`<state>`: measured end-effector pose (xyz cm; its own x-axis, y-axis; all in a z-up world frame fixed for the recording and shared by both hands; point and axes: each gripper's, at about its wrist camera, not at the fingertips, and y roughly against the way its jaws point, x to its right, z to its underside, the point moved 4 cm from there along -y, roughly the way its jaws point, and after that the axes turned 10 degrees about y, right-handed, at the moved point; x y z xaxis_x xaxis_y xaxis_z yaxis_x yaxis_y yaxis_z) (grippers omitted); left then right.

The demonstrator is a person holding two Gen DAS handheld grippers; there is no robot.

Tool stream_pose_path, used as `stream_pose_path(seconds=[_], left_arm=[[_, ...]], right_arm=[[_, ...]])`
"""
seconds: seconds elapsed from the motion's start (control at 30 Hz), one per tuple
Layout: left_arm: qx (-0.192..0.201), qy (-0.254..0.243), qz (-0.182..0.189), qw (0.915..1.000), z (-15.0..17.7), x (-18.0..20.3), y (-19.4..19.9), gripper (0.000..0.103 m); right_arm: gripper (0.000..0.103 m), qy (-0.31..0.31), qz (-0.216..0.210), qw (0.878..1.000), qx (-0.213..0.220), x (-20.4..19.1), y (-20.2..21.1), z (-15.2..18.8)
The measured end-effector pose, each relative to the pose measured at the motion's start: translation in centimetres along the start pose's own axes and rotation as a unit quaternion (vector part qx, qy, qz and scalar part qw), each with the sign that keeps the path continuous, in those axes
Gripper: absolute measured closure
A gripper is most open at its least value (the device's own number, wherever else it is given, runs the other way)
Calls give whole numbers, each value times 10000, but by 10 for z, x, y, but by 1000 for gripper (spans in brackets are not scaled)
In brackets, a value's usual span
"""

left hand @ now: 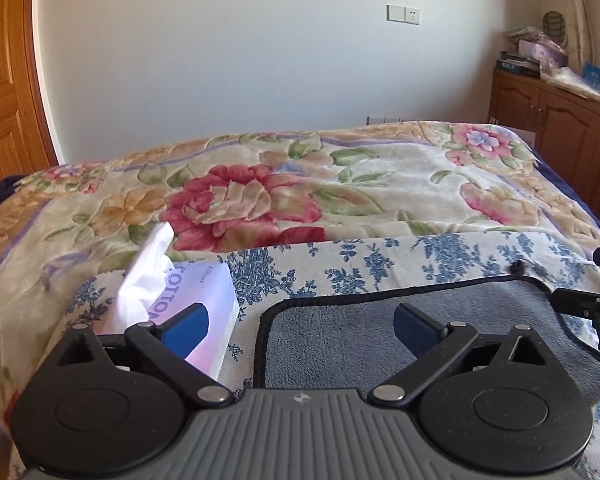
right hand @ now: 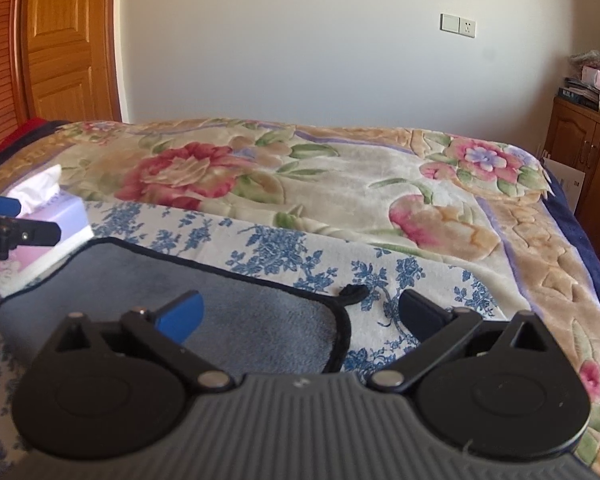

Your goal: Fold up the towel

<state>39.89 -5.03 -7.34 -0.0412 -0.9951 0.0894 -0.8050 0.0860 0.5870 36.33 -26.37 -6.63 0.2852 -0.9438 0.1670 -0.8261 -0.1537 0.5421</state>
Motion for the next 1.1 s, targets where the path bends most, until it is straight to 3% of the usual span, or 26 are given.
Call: stream_pose_path(seconds=[0.53, 1.1], left_arm=[[220, -192, -47, 9996, -11, 6, 87, 2], [282, -185, 56, 9994, 0, 12, 146, 2]], right_arm=[[0, -65, -64, 9994, 341, -24, 71, -26], [0, -152, 42, 9990, 429, -34, 123, -34]])
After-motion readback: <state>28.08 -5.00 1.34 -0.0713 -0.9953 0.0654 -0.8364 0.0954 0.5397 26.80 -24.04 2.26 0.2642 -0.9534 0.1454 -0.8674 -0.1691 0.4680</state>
